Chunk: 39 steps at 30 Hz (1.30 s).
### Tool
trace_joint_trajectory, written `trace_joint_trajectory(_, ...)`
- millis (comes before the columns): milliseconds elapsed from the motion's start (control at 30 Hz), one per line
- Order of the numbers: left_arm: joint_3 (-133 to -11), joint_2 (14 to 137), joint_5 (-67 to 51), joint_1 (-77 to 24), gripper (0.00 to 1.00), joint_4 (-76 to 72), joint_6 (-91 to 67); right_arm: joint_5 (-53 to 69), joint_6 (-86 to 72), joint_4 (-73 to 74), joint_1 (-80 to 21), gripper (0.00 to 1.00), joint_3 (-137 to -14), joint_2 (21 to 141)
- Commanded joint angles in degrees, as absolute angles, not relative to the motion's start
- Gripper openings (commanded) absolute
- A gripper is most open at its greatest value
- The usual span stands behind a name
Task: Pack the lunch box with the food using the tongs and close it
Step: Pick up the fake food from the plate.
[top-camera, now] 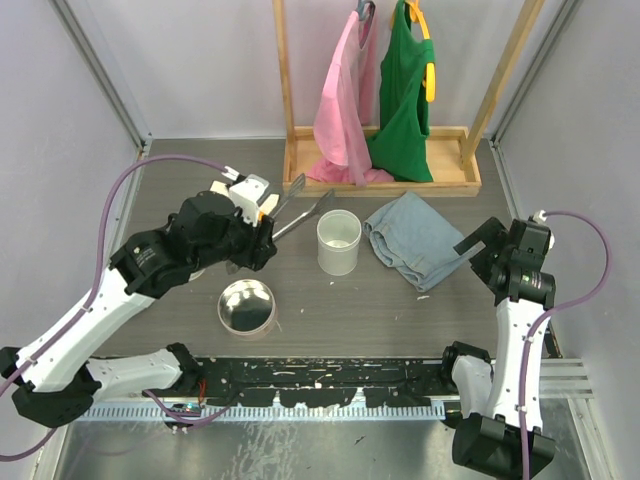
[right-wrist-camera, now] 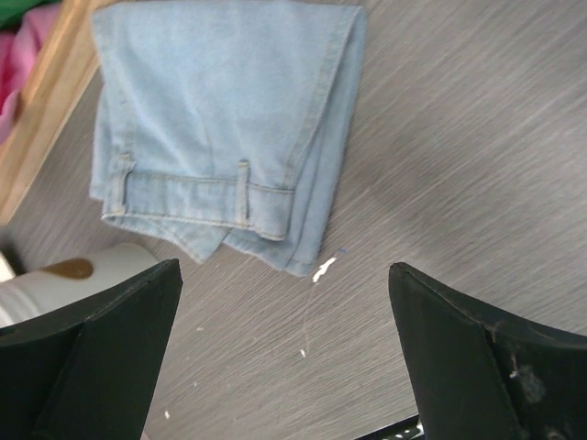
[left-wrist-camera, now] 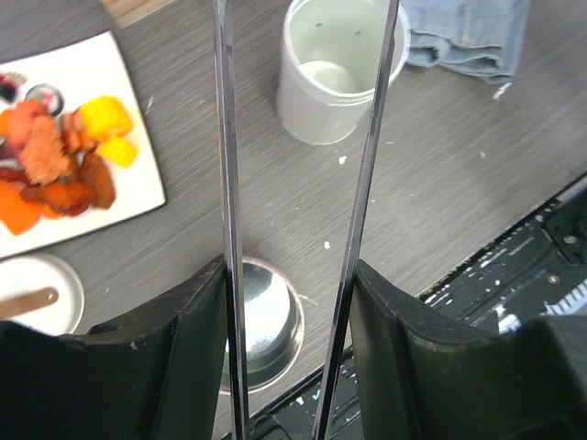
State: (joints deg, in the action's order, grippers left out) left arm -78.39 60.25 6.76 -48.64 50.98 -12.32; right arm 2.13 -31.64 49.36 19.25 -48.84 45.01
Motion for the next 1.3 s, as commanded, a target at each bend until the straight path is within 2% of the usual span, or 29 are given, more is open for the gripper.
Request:
trace_joint_trajectory(0, -78.64, 59.06, 11.96, -46.2, 0.52, 54.48, -15.22, 12.75, -29.63, 47.81, 18.83, 1.0, -52.23, 44.74)
trace_joint_trajectory(133, -78.97, 60.24, 10.72, -42.32, 0.51, 57.69, -16.89, 20.89, -28.74, 49.02, 16.87, 0.99, -51.99, 45.12)
trace_joint_trajectory(467, -80.92, 65.33, 3.62, -29.94, 0.47, 62.74, -16.23, 24.53, -22.25, 55.14, 6.75, 0.98, -52.29, 46.75)
trace_joint_trajectory(667, -81.75, 68.26, 3.87, -24.09, 0.47, 64.72, -14.21, 25.79, -21.09, 55.1, 5.25, 0.98, -53.6, 48.79)
trace_joint_trajectory(967, -80.07, 72.02, 5.67, -20.25, 0.47, 63.45, -11.59, 26.07, -20.31, 55.15, 4.47, 0.98, -57.23, 50.41)
trace_joint_trajectory(1267, -81.43, 78.68, 2.76, -18.86, 0.45, 60.06, -10.46, 25.78, -20.21, 54.85, 3.67, 0.98, -57.41, 50.8)
